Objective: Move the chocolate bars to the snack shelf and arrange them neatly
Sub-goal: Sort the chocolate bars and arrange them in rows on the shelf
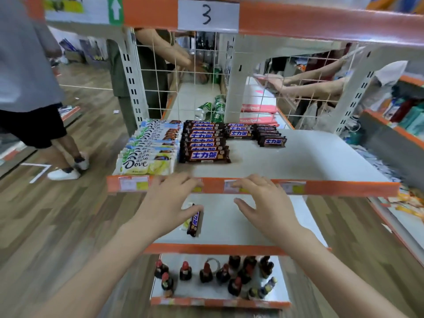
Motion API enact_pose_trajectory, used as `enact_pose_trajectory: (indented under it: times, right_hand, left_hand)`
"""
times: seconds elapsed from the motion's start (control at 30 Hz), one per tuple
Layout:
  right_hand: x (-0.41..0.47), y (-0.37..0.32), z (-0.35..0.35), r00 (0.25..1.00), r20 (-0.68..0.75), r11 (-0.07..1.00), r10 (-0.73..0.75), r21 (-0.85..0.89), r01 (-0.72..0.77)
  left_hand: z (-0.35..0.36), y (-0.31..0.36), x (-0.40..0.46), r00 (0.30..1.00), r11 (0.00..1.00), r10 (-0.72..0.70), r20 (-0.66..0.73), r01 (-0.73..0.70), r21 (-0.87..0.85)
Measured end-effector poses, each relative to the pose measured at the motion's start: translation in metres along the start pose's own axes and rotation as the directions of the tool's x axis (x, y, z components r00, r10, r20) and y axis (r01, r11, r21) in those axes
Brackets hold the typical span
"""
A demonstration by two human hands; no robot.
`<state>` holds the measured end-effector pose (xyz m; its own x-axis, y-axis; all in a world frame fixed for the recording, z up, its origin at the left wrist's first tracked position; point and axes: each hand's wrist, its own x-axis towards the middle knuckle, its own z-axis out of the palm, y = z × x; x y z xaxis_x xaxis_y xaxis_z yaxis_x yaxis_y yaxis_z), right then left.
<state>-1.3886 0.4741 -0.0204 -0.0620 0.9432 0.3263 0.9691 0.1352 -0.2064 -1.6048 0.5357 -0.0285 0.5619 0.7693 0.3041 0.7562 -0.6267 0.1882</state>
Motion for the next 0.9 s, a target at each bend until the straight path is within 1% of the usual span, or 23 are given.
enact_pose_trajectory:
  times: [0.27, 0.47, 0.63, 0.7, 0.8, 0.9]
  right_hand:
    - [-0.085, -0.017, -0.016, 1.0, 0.016, 0.998, 0.01, 0.063, -0.011]
    - [-0.124, -0.023, -0.01, 0.999, 0.044, 0.997, 0.024, 0.077, -0.027]
    - [-0.145, -0.023, 0.022, 0.99, 0.139, 0.999, 0.024, 0.042, -0.03]
    - [-0.15, -0.02, 0.04, 0.983, 0.181, 0.996, 0.039, 0.069, -0.053]
    - [-0.148, -0.013, 0.064, 0.971, 0.23, 0.993, 0.061, 0.087, -0.084]
    - [-0.138, -0.006, 0.089, 0.96, 0.277, 0.995, 0.043, 0.076, -0.066]
  left_hand:
    - [0.0, 0.048, -0.066, 1.0, 0.998, -0.018, 0.017, 0.019, -0.055]
    - [0.014, 0.056, -0.099, 0.996, 0.995, -0.041, 0.081, 0.048, -0.085]
    - [0.045, 0.045, -0.114, 0.988, 0.99, -0.072, 0.14, 0.088, -0.112]
    - [0.06, 0.036, -0.115, 0.981, 0.989, -0.086, 0.176, 0.105, -0.1]
    - [0.08, 0.022, -0.109, 0.968, 0.988, -0.104, 0.228, 0.126, -0.085]
    - [0.098, 0.009, -0.1, 0.962, 0.984, -0.129, 0.239, 0.155, -0.093]
